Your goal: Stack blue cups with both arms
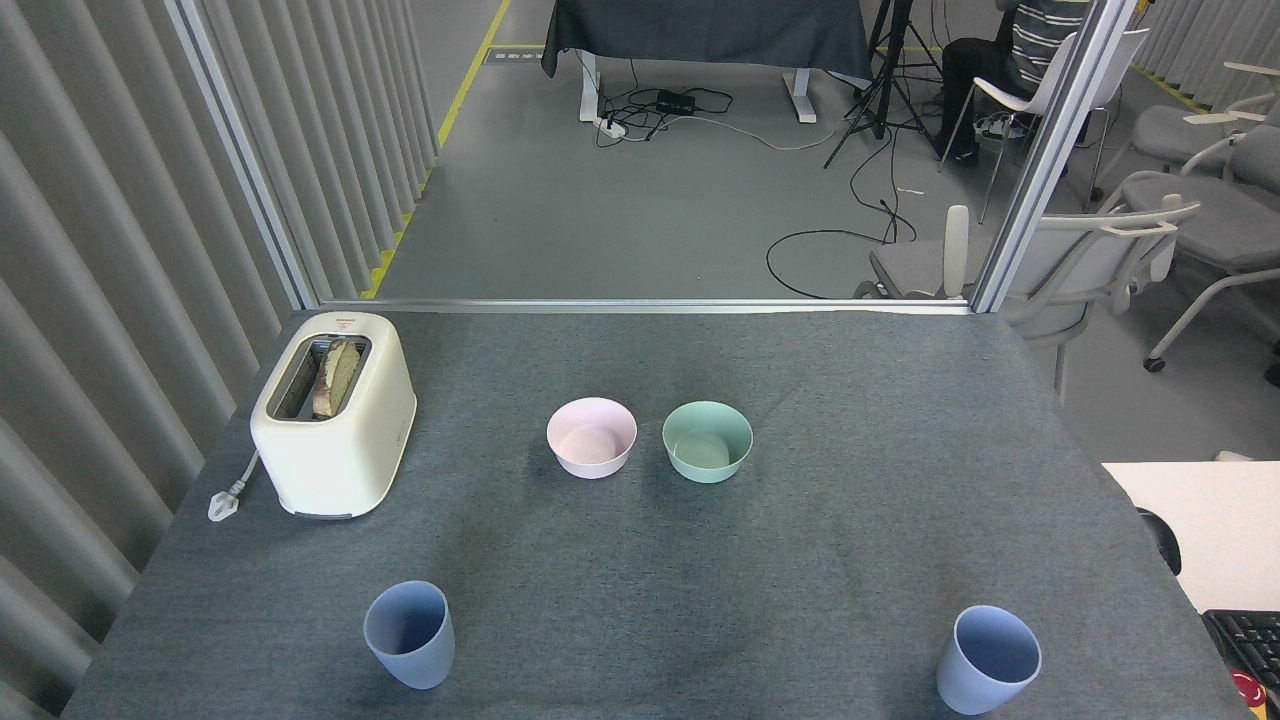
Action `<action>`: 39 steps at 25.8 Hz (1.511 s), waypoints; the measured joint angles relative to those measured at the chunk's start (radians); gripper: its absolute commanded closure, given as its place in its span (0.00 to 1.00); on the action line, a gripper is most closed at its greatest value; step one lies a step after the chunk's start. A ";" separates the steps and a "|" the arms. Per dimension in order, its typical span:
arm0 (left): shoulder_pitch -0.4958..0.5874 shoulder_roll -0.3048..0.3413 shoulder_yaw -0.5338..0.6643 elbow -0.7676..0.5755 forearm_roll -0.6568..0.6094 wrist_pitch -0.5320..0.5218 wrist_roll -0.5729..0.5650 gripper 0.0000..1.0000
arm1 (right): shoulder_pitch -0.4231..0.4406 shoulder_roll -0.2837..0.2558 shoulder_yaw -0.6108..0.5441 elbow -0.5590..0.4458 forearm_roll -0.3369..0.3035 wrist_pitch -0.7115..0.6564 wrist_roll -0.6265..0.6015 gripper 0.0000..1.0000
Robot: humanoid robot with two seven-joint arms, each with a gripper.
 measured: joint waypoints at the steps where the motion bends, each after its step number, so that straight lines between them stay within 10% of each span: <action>1: 0.000 0.000 -0.001 -0.001 0.000 -0.001 0.000 0.00 | 0.000 0.000 0.000 0.000 0.000 -0.001 0.000 0.00; 20: -0.092 -0.023 -0.007 0.101 0.122 0.010 -0.017 0.00 | 0.000 0.003 -0.003 0.005 0.003 0.005 0.004 0.00; 39: -0.225 -0.028 -0.025 0.211 -0.023 0.012 -0.069 0.00 | 0.001 0.003 -0.007 0.009 0.002 0.006 0.004 0.00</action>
